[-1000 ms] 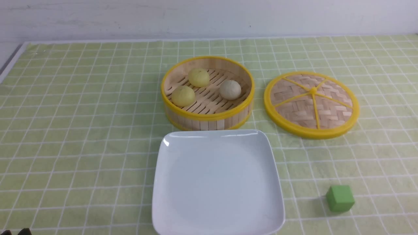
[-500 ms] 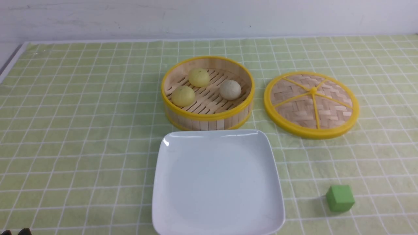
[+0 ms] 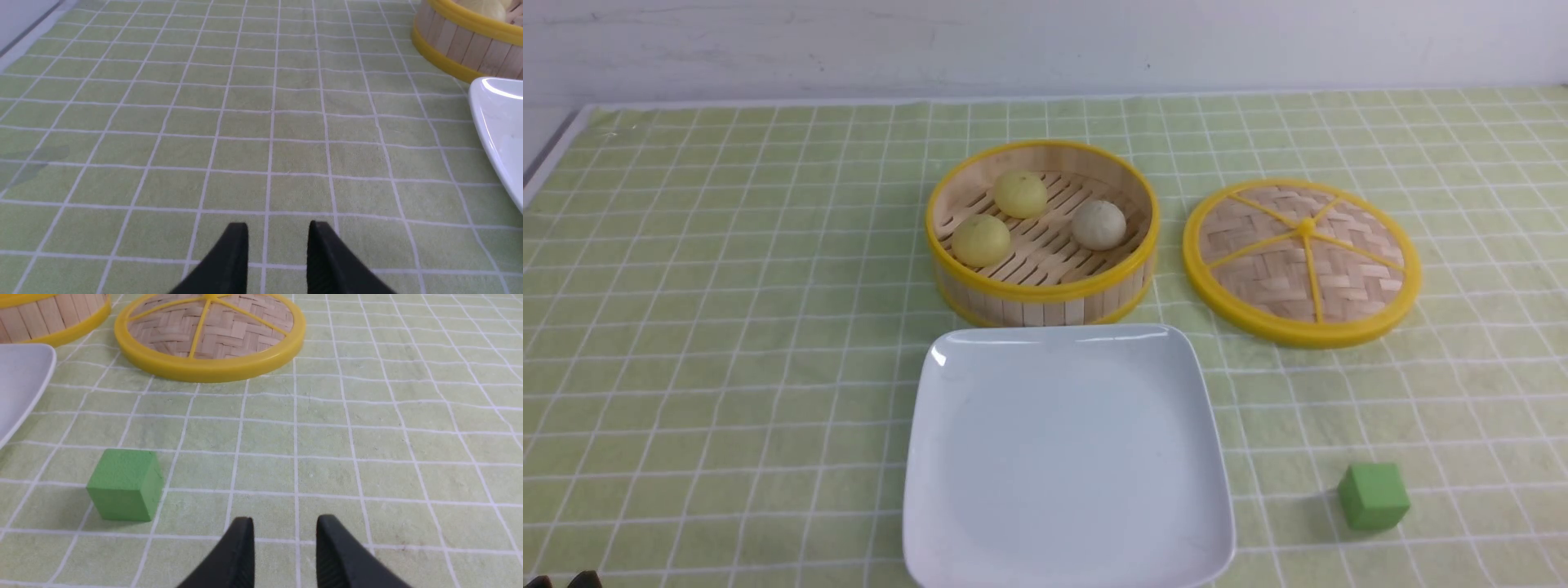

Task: Put the steamed buns into the plate on the green tablecloth.
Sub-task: 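Reach toward a bun in the bamboo steamer with the right gripper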

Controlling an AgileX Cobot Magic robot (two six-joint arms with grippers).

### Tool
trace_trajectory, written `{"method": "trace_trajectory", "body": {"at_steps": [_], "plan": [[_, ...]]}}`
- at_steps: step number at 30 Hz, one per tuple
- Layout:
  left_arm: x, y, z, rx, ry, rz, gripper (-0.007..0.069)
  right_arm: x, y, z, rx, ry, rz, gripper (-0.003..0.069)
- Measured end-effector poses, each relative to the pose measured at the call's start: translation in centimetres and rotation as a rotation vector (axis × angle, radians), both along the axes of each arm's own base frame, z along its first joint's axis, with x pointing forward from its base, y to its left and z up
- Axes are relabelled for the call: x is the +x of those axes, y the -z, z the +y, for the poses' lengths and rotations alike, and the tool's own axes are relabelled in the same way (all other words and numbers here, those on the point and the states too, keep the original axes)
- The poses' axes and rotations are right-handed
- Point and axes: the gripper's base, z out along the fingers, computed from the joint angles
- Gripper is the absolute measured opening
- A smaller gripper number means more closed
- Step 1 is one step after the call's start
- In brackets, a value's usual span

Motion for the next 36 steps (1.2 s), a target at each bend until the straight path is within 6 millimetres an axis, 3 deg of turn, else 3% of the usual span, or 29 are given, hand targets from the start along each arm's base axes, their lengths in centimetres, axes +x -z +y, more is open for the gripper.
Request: {"method": "trace_trajectory", "body": {"at_steps": [4, 6, 9, 12, 13, 14, 16, 21, 31, 36], "plan": [[0.0, 0.0, 0.0, -0.002, 0.0, 0.0, 0.0241, 0.0, 0.0, 0.0, 0.0, 0.0, 0.0, 0.024], [0.0, 0.0, -0.2, -0.11, -0.008, 0.001, 0.0241, 0.0, -0.1, 0.0, 0.01, 0.0, -0.014, 0.024], [0.0, -0.1, -0.9, -0.462, -0.036, 0.007, 0.0241, 0.2, -0.7, 0.3, 0.183, 0.013, -0.081, 0.024], [0.0, -0.4, -1.8, -0.951, -0.081, 0.041, 0.0241, 0.4, -1.9, 0.5, 0.544, 0.056, -0.179, 0.024], [0.0, -0.4, -1.8, -0.977, -0.084, 0.043, 0.0241, 0.4, -1.9, 0.6, 0.58, 0.059, -0.182, 0.024], [0.0, -0.6, -2.1, -1.15, -0.1, 0.058, 0.0241, 0.4, -2.3, 0.5, 0.741, 0.08, -0.205, 0.024], [0.0, -0.8, -2.2, -1.282, -0.112, 0.07, 0.0241, 0.4, -2.5, 0.5, 0.849, 0.093, -0.212, 0.024], [0.0, -1.0, -2.2, -1.345, -0.117, 0.061, 0.0239, 0.5, -2.7, 0.5, 0.975, 0.106, -0.217, 0.024], [0.0, -0.8, -2.2, -1.289, -0.114, 0.065, 0.021, 0.5, -2.9, 0.4, 0.996, 0.112, -0.238, 0.024], [0.2, -1.4, -1.7, -1.275, -0.11, -0.033, 0.0207, 0.4, -3.3, 0.2, 0.995, 0.117, -0.283, 0.024]]}}
